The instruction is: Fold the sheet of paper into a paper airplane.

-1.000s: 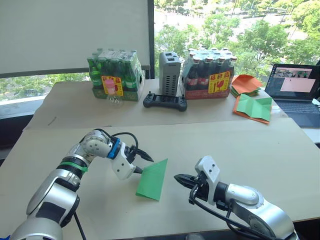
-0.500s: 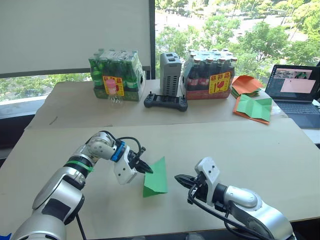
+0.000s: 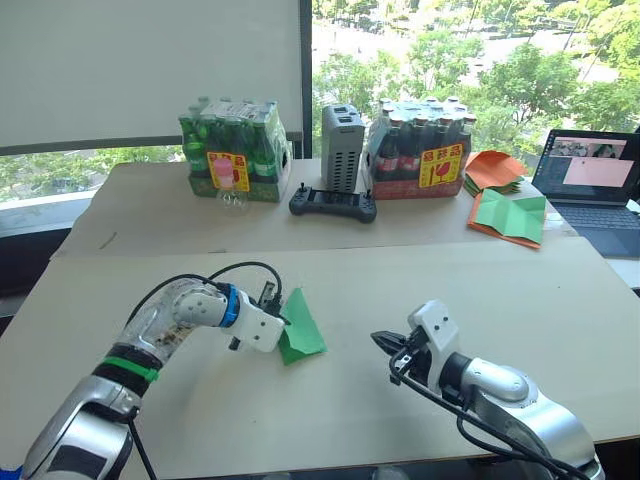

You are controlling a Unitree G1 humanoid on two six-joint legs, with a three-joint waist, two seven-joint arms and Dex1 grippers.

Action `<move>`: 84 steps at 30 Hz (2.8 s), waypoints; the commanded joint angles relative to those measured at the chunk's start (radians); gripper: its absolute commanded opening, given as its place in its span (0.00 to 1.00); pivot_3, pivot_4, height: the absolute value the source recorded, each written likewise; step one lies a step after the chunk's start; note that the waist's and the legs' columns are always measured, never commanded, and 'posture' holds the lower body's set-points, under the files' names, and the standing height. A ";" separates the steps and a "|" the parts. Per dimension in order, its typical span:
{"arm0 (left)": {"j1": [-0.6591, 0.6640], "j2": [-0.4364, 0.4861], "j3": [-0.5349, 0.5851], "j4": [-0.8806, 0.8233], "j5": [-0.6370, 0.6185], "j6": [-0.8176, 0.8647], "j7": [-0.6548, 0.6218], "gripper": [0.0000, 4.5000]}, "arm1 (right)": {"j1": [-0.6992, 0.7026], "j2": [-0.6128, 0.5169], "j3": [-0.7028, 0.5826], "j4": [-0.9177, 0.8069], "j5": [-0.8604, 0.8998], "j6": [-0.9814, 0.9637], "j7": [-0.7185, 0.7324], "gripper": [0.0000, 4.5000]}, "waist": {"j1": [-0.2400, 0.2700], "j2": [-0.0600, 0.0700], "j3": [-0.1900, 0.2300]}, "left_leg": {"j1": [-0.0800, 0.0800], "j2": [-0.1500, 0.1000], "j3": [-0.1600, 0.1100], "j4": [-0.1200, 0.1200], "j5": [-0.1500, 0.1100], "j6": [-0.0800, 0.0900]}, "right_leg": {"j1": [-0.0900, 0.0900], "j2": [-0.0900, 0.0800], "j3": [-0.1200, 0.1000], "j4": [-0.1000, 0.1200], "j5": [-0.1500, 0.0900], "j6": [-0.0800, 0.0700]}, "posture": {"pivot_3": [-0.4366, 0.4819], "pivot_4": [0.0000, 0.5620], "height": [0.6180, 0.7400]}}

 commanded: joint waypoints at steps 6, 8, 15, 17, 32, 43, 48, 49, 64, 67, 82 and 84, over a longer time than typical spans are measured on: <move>0.113 -0.165 0.045 -0.450 0.035 0.768 -0.006 0.00 | -0.051 0.017 0.009 0.011 -0.009 -0.040 0.012 0.00 | 0.000 0.000 0.000 | 0.000 0.000 0.000 0.001 0.000 0.000 | 0.000 0.000 0.000 0.002 0.000 0.000 | 0.48 0.27 0.96; 0.135 -0.165 0.044 -0.485 0.018 0.822 -0.011 0.06 | -0.058 0.014 0.010 0.016 -0.006 -0.040 0.017 0.00 | -0.001 0.001 0.000 | 0.000 0.001 0.001 0.000 0.000 0.000 | 0.000 0.000 0.000 0.002 0.000 0.000 | 0.48 0.27 0.96; 0.171 -0.139 0.062 -0.523 -0.046 0.829 0.017 0.55 | -0.068 0.001 0.005 0.030 -0.008 -0.047 0.035 0.21 | 0.012 0.001 0.000 | 0.000 0.001 0.000 0.000 0.000 0.000 | 0.000 -0.001 0.001 0.000 0.000 0.000 | 0.48 0.27 0.96; 0.176 -0.141 0.109 -0.556 -0.110 0.852 0.016 0.63 | -0.071 -0.005 0.000 0.022 -0.002 -0.053 0.047 0.36 | 0.012 0.001 0.000 | 0.000 0.000 0.001 0.000 0.000 0.000 | 0.000 -0.001 0.001 -0.001 0.000 0.000 | 0.48 0.27 0.96; 0.432 0.011 0.506 -0.559 -0.652 0.944 -0.120 0.63 | -0.176 0.076 0.360 0.156 -0.394 -0.393 -0.024 0.99 | 0.013 0.003 0.002 | 0.004 0.000 0.004 -0.004 0.000 -0.001 | -0.005 -0.001 0.002 -0.001 0.001 -0.003 | 0.48 0.27 0.96; 0.427 0.021 0.498 -0.607 -0.739 0.956 -0.027 0.63 | -0.162 0.117 0.341 0.235 -0.499 -0.417 -0.041 0.65 | 0.006 0.003 0.002 | 0.004 0.002 0.004 -0.005 0.000 -0.001 | -0.007 -0.001 0.003 0.000 0.001 -0.003 | 0.48 0.27 0.96; 0.421 0.024 0.485 -0.613 -0.756 0.954 -0.005 0.63 | -0.153 0.119 0.332 0.253 -0.504 -0.420 -0.026 0.26 | 0.006 0.003 0.002 | 0.004 0.002 0.005 -0.005 0.000 -0.001 | -0.007 -0.001 0.003 0.000 0.001 -0.003 | 0.48 0.27 0.96; 0.419 0.023 0.481 -0.613 -0.758 0.953 0.000 0.63 | -0.153 0.117 0.329 0.256 -0.503 -0.420 -0.021 0.19 | 0.006 0.003 0.002 | 0.004 0.002 0.005 -0.004 0.000 -0.001 | -0.007 -0.001 0.003 0.000 0.001 -0.003 | 0.48 0.27 0.96; 0.373 0.036 0.439 -0.552 -0.798 0.961 -0.024 0.63 | -0.241 -0.213 0.302 0.310 -0.371 -0.942 0.507 0.01 | 0.007 0.004 0.002 | 0.004 0.002 0.007 -0.005 0.000 -0.001 | -0.006 -0.001 0.004 -0.003 0.001 -0.003 | 0.48 0.27 0.96; 0.370 0.051 0.426 -0.533 -0.804 0.953 -0.042 0.63 | -0.286 -0.230 0.316 0.388 -0.349 -1.031 0.584 0.01 | 0.005 0.003 0.002 | 0.005 0.003 0.006 -0.005 0.000 -0.001 | -0.003 0.001 0.003 -0.007 0.001 -0.004 | 0.48 0.27 0.96; 0.379 0.062 0.423 -0.540 -0.813 0.941 -0.022 0.63 | -0.373 -0.103 0.286 0.668 -0.485 -1.211 0.486 0.01 | 0.006 0.004 0.002 | 0.008 0.004 0.006 -0.006 0.000 -0.001 | 0.000 0.001 0.003 -0.008 0.002 -0.004 | 0.48 0.27 0.96; 0.372 0.060 0.416 -0.534 -0.810 0.937 -0.024 0.63 | -0.376 -0.102 0.286 0.671 -0.489 -1.223 0.485 0.14 | 0.006 0.004 0.002 | 0.008 0.004 0.006 -0.006 0.000 -0.001 | 0.000 0.001 0.003 -0.008 0.002 -0.005 | 0.48 0.27 0.96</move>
